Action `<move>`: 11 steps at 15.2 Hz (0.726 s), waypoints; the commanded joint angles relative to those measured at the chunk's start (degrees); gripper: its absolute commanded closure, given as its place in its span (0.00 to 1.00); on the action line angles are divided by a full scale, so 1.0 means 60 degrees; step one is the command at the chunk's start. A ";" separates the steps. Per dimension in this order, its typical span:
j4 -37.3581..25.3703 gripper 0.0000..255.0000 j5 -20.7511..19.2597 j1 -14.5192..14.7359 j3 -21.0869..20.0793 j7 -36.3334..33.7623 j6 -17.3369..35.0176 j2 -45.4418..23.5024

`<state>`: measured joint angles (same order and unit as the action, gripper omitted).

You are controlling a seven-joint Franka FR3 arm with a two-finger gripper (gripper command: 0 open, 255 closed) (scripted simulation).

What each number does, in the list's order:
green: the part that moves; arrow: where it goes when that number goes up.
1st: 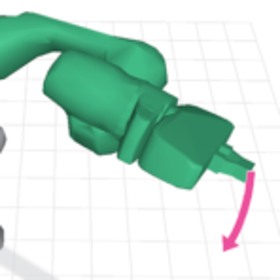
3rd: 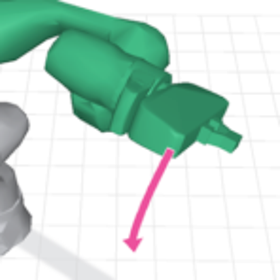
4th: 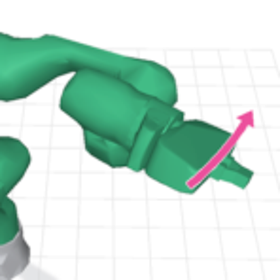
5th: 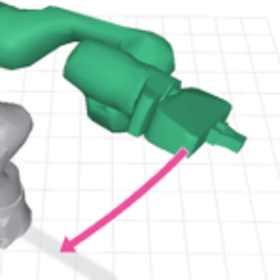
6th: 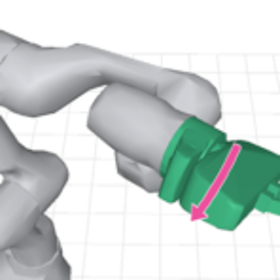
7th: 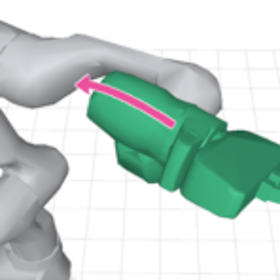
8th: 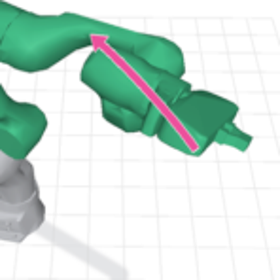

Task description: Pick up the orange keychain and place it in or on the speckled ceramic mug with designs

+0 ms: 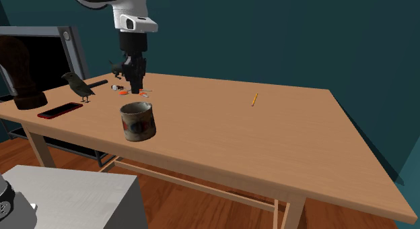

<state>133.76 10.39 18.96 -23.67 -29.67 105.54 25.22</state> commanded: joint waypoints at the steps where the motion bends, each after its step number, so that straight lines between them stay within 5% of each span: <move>1: 0.0231 1.00 0.0024 0.0015 -0.0053 -0.0016 0.0284 -0.0047; 11: 0.0833 1.00 0.0055 0.0024 -0.0192 -0.0038 0.1118 -0.0285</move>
<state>138.45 10.72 19.11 -24.79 -29.91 112.22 23.66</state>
